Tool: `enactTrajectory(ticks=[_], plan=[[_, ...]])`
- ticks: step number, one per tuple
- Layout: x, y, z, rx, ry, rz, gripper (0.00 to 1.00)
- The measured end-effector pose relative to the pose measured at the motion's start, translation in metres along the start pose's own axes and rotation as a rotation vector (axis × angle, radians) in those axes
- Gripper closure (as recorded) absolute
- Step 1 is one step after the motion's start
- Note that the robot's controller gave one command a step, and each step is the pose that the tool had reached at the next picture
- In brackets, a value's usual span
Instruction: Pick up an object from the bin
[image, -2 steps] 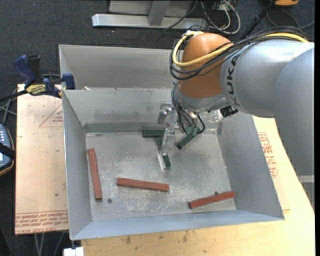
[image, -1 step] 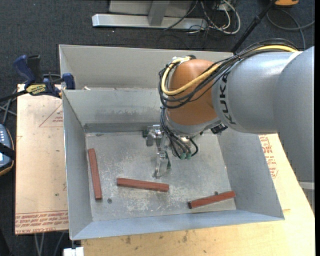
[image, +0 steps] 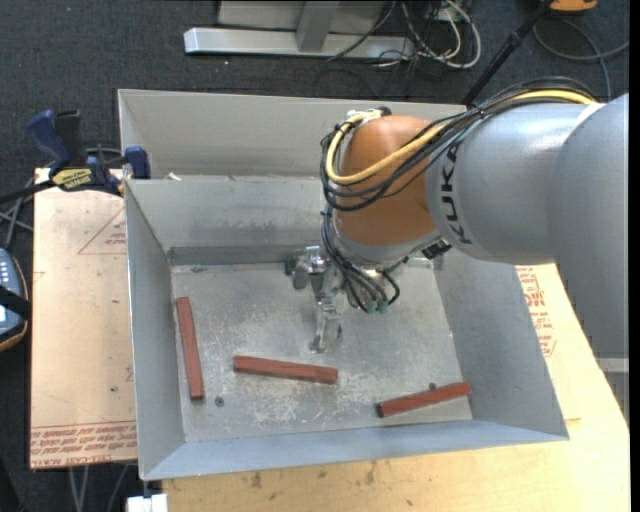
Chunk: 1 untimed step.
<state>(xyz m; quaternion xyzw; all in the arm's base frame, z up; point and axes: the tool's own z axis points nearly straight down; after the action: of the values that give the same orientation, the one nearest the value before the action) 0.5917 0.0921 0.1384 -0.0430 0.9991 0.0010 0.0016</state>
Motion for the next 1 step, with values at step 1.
enactTrajectory(ticks=[1], plan=[[0.0216, 0.0157, 0.0325, 0.001, 0.002, 0.274, 0.00]])
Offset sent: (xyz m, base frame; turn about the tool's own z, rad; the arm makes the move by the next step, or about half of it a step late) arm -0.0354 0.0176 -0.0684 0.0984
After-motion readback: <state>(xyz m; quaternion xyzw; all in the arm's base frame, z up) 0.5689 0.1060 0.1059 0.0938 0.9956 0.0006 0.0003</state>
